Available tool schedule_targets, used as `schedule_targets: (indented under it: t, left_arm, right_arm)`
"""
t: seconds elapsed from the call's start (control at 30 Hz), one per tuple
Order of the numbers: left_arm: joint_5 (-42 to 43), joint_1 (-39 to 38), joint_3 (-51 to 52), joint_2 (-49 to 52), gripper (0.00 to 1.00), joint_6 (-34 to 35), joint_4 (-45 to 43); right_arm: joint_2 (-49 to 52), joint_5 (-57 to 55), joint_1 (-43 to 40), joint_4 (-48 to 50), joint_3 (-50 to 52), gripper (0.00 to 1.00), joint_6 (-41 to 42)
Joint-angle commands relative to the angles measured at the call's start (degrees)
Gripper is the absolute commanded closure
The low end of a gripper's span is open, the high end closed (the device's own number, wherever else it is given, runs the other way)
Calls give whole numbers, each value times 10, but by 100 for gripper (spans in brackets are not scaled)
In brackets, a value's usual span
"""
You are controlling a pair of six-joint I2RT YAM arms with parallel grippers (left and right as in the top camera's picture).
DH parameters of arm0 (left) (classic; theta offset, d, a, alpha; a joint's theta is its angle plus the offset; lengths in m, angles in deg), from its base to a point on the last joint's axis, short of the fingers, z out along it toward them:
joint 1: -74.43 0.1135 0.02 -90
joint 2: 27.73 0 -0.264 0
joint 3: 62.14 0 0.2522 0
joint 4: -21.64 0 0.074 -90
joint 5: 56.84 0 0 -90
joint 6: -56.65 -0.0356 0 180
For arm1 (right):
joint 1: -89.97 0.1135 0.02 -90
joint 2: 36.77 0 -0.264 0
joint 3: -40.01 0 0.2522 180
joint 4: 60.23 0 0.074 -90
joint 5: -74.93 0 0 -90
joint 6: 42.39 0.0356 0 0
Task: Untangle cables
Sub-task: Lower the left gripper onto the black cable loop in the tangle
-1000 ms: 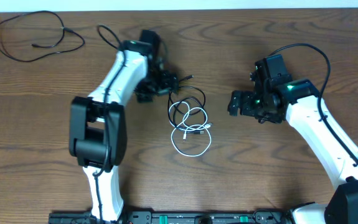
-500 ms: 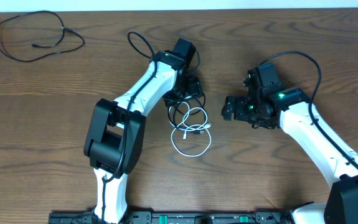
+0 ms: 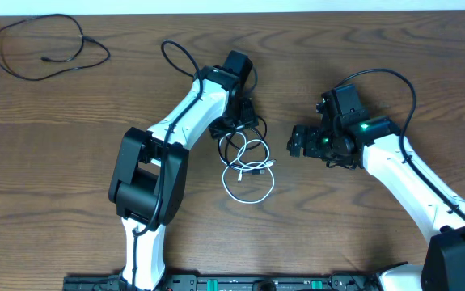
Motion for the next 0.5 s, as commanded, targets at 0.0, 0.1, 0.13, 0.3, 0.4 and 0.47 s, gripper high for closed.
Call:
schedule_targets:
  t: [0.0, 0.1, 0.13, 0.3, 0.4, 0.47]
  left_arm:
    - [-7, 0, 8, 14, 28, -97, -4]
    - [9, 0, 21, 14, 28, -161, -19]
    - [23, 0, 25, 14, 28, -187, -22]
    - [88, 0, 35, 14, 28, -279, -24]
    - [85, 0, 35, 14, 28, -288, -24]
    - [85, 0, 35, 14, 28, -288, -32]
  right_arm:
    - [-7, 3, 3, 2, 3, 1, 9]
    - [-7, 3, 3, 7, 3, 1, 9]
    - [-7, 3, 3, 8, 3, 1, 9]
    - [-7, 3, 3, 9, 3, 1, 9]
    - [-7, 4, 3, 10, 3, 1, 9]
    - [-7, 3, 3, 10, 3, 1, 9]
